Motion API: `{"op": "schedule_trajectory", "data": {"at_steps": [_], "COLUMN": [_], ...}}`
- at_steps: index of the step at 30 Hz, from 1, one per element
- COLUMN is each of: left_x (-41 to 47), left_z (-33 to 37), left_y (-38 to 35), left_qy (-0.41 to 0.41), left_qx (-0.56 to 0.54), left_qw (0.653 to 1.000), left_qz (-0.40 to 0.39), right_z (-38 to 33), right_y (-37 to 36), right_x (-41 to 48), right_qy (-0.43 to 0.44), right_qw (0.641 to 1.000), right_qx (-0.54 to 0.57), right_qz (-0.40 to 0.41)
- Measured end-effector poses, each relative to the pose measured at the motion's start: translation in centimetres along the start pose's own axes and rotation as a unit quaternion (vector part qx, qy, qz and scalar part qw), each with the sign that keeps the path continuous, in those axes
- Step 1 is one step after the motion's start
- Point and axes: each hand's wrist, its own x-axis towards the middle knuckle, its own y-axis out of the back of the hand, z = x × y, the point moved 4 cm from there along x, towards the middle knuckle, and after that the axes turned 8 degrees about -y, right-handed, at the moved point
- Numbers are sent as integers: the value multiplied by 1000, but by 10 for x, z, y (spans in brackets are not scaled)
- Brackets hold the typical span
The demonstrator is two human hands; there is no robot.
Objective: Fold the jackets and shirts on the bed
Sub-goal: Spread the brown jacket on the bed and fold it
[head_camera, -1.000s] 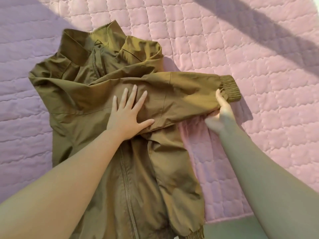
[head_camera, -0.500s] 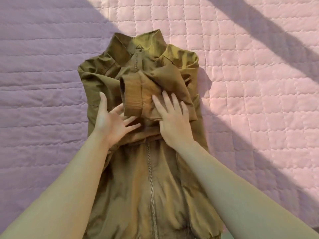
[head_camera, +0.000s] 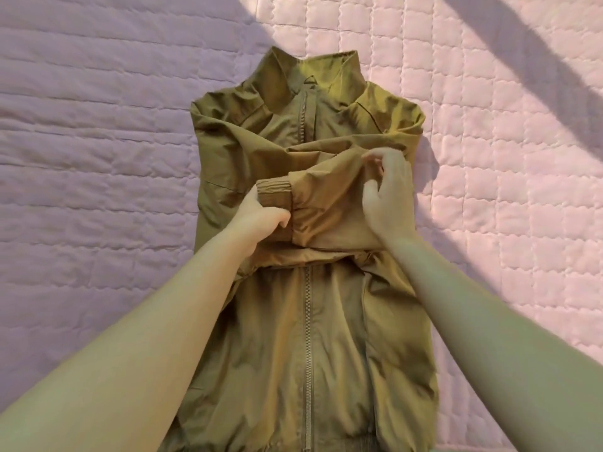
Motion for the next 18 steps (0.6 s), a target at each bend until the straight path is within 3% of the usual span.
{"op": "schedule_trajectory", "data": {"at_steps": [2, 4, 6, 9, 13, 15, 18], "left_x": [-1, 1, 5, 5, 0, 1, 2], "left_z": [1, 2, 2, 3, 7, 5, 5], "left_y": [-1, 1, 3, 7, 15, 18, 12], "left_qy": [4, 14, 30, 49, 60, 40, 0], "left_qx": [11, 24, 22, -1, 8, 26, 49], "left_qw": [1000, 999, 999, 999, 998, 997, 996], "left_qz": [-27, -33, -27, -3, 28, 64, 80], "right_z": [-11, -25, -31, -20, 8, 24, 42], "right_y": [-8, -24, -40, -41, -17, -6, -2], "right_x": [24, 41, 51, 63, 81, 92, 99], "right_qy": [2, 0, -13, 9, 11, -30, -34], "right_qw": [997, 977, 945, 893, 827, 833, 871], "right_qx": [27, 27, -54, -211, -337, -334, -354], "right_qz": [-78, -213, -322, -396, -449, -440, -338]}}
